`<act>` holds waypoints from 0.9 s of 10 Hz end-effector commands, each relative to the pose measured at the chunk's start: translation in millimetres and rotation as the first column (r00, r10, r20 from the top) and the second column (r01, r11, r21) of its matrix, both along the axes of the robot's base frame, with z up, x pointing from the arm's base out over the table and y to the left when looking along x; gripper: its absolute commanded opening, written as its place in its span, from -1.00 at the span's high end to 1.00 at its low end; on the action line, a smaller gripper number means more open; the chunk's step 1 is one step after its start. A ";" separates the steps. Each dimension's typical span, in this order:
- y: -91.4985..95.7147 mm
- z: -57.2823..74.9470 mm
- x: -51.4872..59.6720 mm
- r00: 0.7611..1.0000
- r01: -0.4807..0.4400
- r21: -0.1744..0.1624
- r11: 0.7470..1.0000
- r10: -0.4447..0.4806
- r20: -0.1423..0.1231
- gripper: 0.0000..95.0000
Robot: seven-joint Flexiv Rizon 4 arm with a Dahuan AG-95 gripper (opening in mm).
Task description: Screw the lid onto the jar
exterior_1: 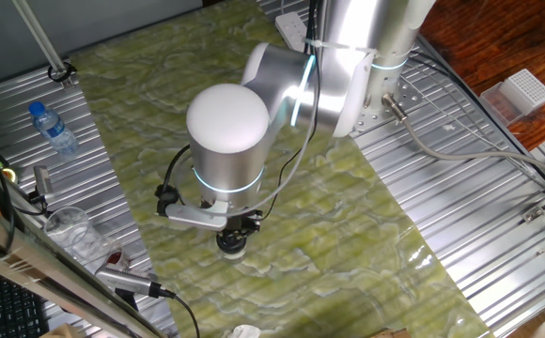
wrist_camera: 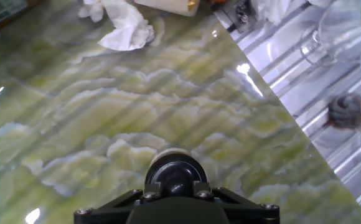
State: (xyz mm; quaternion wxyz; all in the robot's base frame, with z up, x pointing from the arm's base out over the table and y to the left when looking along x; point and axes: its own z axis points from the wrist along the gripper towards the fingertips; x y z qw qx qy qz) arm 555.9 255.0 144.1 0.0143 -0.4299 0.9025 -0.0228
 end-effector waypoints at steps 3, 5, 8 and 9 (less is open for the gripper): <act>-0.2 -3.1 0.3 0.986 0.166 0.009 0.986 -0.166 0.008 1.00; -1.9 -2.1 0.7 0.968 0.250 0.013 0.968 -0.250 0.008 1.00; -6.4 0.0 1.4 0.909 0.417 0.034 0.908 -0.417 -0.004 1.00; -6.6 0.0 1.5 0.879 0.476 0.043 0.879 -0.476 -0.010 1.00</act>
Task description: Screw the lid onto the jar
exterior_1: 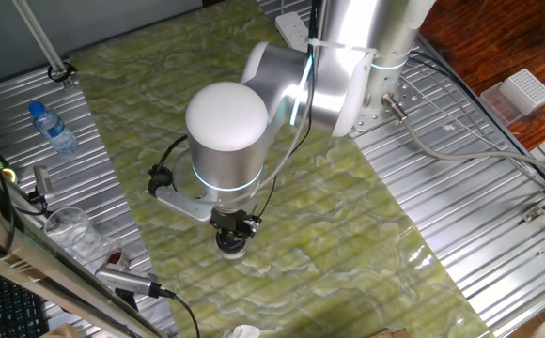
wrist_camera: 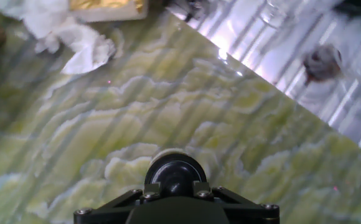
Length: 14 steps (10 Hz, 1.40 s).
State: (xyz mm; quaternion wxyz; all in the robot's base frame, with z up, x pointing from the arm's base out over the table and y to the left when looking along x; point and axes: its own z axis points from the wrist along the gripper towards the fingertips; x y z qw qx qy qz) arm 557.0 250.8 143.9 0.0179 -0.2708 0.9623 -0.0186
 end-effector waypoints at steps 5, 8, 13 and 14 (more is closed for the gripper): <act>-2.3 0.1 0.4 0.931 0.366 0.042 0.930 -0.366 -0.011 1.00; -2.3 0.1 0.4 0.875 0.484 0.045 0.874 -0.484 -0.010 1.00; -2.4 -0.7 0.4 0.747 0.663 0.045 0.747 -0.664 0.019 1.00; -2.4 -0.7 0.4 0.731 0.681 0.045 0.731 -0.682 0.019 1.00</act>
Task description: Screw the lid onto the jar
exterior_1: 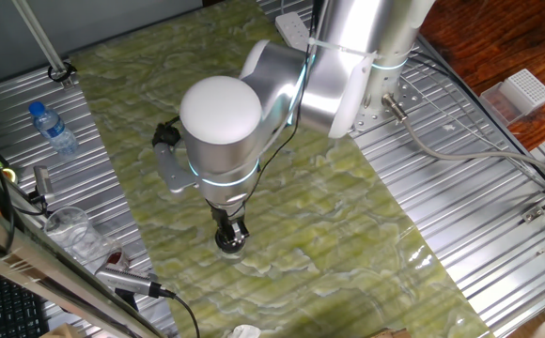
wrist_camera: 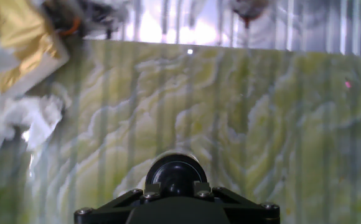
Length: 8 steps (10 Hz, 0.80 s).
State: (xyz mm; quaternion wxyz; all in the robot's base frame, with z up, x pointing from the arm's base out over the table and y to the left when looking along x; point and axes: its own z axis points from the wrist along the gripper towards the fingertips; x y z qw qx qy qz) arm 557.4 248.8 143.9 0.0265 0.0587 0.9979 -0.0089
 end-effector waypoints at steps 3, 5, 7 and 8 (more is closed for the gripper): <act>-0.7 -2.0 -0.7 0.990 0.138 -0.001 0.990 -0.138 0.001 1.00; -0.7 -2.0 -0.7 0.991 0.133 0.002 0.991 -0.133 -0.002 1.00; -0.7 -2.0 -0.7 0.993 0.118 0.007 0.993 -0.118 -0.006 0.20; -0.7 -2.1 -0.7 0.993 0.118 0.009 0.993 -0.118 -0.010 0.20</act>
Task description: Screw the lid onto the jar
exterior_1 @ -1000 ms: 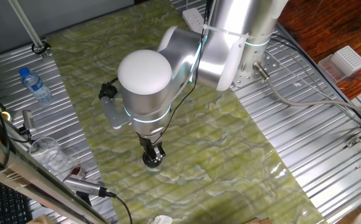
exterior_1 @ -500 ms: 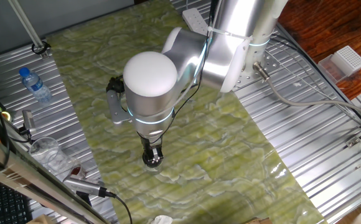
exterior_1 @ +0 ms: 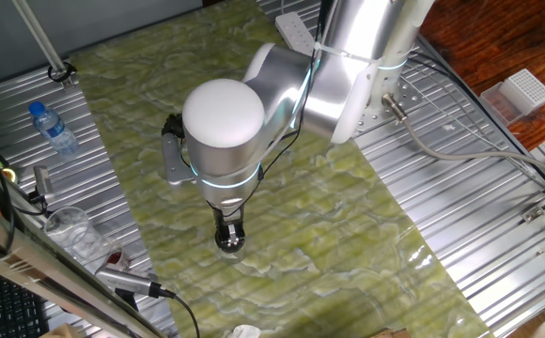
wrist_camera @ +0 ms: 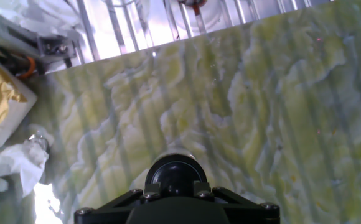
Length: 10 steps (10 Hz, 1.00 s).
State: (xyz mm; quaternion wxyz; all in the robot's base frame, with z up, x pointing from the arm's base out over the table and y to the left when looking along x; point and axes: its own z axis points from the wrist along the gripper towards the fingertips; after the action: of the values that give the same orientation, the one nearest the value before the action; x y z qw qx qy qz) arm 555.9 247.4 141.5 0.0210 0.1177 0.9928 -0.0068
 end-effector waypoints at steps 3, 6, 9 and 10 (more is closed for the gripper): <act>0.3 -7.4 0.0 1.000 -0.023 0.011 1.000 0.023 0.013 -0.20; 0.5 -0.3 0.8 0.999 -0.047 0.016 0.999 0.047 0.009 -0.20; 0.8 7.2 1.1 0.998 -0.057 0.022 0.998 0.057 0.000 -0.20; 1.1 12.8 1.3 0.998 -0.066 0.022 0.998 0.066 0.001 -0.20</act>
State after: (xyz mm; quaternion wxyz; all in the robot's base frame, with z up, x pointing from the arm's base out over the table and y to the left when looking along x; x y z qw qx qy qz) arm 558.3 248.8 154.1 0.0194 0.0845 0.9962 0.0036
